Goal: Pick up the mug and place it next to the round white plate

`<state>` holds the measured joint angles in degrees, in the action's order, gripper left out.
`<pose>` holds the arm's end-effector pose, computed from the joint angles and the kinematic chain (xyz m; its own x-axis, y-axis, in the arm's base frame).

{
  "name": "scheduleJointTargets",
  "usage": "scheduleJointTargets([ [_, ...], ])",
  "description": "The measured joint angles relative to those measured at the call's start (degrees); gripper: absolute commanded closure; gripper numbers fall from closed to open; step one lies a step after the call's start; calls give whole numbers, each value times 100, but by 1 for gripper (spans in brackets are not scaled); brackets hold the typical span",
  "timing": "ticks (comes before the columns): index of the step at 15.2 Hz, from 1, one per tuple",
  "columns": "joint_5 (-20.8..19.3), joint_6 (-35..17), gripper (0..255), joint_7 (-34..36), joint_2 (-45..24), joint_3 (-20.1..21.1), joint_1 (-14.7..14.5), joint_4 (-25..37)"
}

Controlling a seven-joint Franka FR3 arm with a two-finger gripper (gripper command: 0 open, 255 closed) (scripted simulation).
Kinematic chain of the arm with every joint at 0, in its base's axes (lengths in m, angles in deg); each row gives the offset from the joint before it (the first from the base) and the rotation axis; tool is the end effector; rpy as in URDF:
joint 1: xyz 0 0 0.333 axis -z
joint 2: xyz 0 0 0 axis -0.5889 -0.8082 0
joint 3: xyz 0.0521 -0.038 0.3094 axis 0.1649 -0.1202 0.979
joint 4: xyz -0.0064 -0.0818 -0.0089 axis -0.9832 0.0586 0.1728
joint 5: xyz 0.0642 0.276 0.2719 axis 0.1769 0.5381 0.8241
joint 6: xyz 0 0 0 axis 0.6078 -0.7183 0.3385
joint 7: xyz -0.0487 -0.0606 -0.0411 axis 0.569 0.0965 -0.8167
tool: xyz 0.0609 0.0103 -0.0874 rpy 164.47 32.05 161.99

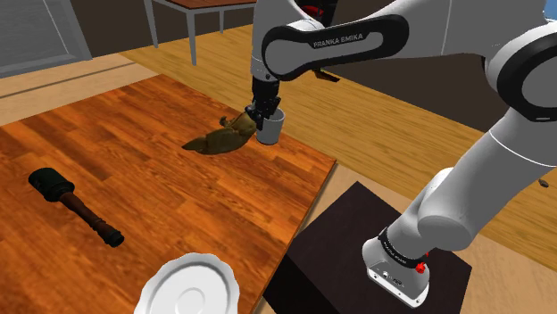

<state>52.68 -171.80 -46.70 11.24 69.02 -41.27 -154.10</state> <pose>0.5307 0.1532 0.4504 0.9963 0.0813 -0.0274 0.0822 -0.9961 0.0330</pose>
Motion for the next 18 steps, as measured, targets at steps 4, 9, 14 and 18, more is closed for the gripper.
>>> scheduleJointTargets([
  [4, 14, 309, 255, -4, 48, 5, -5, 262],
  [9, 29, 693, 255, -37, 107, -3, 3, 597],
  [14, 42, 1029, 255, -46, 159, -2, 2, 881],
  [18, 15, 1137, 255, 336, -26, 191, -188, 1158],
])
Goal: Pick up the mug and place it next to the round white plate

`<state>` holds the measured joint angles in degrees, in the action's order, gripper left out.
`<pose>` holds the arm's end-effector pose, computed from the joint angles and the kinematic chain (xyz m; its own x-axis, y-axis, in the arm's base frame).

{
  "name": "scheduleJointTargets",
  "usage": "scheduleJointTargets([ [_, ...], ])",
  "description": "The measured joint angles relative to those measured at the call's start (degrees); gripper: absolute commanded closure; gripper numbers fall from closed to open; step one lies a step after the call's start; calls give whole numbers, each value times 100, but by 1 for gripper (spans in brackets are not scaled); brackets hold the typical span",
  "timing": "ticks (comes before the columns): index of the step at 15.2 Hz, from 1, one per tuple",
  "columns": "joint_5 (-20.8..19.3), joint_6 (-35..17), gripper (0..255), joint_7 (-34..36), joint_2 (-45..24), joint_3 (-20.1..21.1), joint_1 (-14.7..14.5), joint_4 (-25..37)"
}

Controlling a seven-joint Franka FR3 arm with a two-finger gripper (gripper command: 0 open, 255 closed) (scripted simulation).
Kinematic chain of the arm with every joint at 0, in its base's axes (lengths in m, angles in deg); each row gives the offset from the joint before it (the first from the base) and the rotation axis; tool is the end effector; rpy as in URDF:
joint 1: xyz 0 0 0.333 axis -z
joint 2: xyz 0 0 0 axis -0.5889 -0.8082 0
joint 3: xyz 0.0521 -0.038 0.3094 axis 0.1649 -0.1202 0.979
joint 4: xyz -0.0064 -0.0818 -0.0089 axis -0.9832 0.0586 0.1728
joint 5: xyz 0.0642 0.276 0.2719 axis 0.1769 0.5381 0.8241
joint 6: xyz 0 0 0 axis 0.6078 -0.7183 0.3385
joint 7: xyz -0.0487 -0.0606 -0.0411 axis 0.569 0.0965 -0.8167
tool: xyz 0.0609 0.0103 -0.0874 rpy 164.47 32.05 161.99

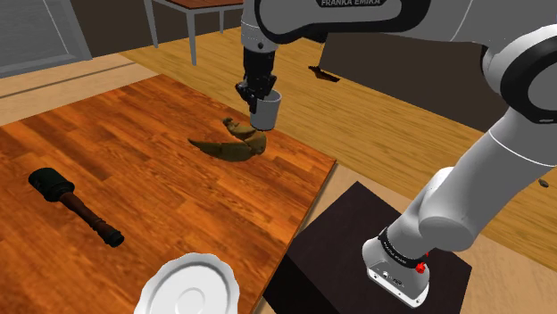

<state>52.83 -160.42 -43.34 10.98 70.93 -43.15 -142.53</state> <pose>0.5302 0.1909 0.5267 0.9962 0.0824 -0.0269 0.0832 -0.9960 0.0330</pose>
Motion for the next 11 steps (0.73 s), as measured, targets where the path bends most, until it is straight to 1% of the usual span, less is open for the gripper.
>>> scheduleJointTargets([
  [5, -99, 137, 255, 710, -424, 329, -370, 524],
  [11, -362, 423, 255, 1543, -1240, 644, -898, 1558],
])
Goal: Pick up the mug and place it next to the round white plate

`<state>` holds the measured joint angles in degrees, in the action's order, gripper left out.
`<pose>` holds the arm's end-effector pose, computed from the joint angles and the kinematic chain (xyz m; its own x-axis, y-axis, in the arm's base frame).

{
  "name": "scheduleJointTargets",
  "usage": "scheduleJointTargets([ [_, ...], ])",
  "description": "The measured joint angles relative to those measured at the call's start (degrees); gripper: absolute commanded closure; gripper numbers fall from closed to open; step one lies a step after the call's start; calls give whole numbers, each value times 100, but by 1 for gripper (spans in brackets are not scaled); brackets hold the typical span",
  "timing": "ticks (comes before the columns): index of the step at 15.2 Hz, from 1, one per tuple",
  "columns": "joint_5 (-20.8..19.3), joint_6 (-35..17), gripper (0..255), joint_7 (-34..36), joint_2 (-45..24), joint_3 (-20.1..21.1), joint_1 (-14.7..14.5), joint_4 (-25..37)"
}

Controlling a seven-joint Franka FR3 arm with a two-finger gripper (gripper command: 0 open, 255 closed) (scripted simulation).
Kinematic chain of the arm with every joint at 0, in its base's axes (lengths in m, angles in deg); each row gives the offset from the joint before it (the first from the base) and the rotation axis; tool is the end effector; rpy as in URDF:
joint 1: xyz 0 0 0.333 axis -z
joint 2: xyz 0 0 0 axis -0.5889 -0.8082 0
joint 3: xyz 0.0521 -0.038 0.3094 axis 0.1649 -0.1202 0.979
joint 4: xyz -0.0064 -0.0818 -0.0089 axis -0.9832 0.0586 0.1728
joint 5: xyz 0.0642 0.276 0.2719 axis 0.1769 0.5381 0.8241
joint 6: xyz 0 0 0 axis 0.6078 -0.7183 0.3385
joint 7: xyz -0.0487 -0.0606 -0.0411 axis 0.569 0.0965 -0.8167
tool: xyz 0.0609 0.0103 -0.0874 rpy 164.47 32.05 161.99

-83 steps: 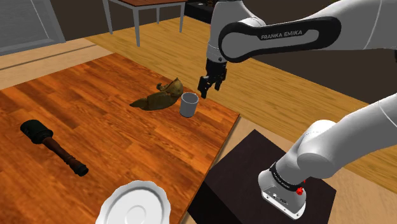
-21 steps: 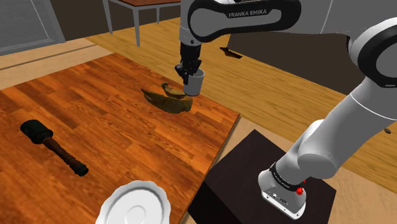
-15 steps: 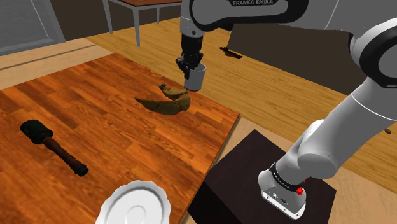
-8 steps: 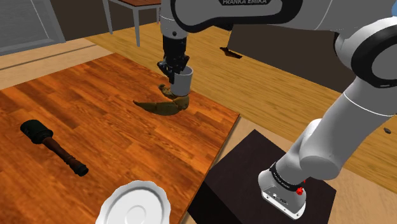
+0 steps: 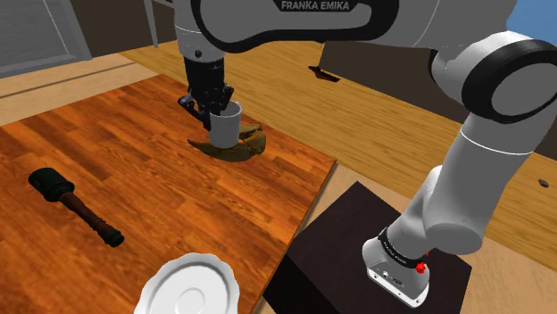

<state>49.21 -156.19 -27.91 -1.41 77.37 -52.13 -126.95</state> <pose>0.5249 0.3396 0.5280 0.9962 0.0830 -0.0269 0.0838 -0.9959 0.0328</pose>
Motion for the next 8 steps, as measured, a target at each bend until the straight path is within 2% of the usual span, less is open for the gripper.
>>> scheduleJointTargets([
  [8, -470, 660, 255, 939, -1348, 215, -923, 1905],
])
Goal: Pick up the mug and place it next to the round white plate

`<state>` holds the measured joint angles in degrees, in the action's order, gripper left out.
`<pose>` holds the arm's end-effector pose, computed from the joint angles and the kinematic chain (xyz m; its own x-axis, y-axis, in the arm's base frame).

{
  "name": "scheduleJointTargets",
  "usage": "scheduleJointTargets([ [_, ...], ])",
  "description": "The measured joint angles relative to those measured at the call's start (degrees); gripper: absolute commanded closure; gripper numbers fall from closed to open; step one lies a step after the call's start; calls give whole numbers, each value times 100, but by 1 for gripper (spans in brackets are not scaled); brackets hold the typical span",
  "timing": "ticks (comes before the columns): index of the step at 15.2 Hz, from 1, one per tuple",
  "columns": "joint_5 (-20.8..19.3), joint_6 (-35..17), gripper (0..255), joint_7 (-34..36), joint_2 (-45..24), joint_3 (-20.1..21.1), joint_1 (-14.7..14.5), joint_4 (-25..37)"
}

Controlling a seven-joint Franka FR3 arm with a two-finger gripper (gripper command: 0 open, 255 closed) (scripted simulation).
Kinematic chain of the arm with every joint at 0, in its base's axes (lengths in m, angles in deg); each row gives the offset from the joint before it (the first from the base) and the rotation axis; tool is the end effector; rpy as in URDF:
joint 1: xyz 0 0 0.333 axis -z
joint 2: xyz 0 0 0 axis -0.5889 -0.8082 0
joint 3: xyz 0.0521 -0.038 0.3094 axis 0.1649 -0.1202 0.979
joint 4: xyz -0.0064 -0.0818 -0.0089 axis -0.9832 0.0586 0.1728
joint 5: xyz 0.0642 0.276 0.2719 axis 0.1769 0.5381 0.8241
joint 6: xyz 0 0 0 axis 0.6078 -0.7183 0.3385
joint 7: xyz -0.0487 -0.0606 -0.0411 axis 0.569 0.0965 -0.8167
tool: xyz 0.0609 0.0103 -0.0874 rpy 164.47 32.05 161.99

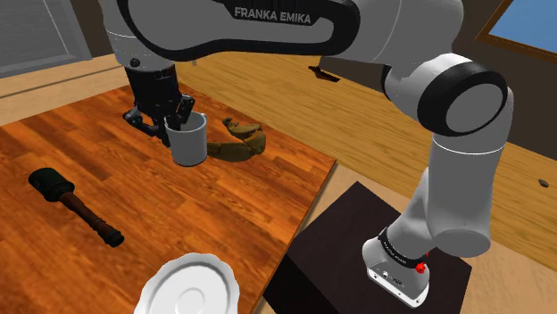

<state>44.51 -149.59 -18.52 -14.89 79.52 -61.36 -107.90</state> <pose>0.5188 0.4427 0.5293 0.9961 0.0837 -0.0271 0.0845 -0.9959 0.0326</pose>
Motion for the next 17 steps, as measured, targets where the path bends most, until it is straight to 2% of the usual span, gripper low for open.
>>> scheduleJointTargets([
  [1, -92, 168, 255, 101, -289, 1, -177, 452],
  [2, -130, 193, 255, 158, -419, 0, -258, 596],
  [4, -148, 112, 255, 209, -477, 0, -296, 568],
  [10, -124, -424, 255, 250, -367, 4, -203, -87],
  [17, -145, -927, 255, 286, -404, -11, -157, -561],
])
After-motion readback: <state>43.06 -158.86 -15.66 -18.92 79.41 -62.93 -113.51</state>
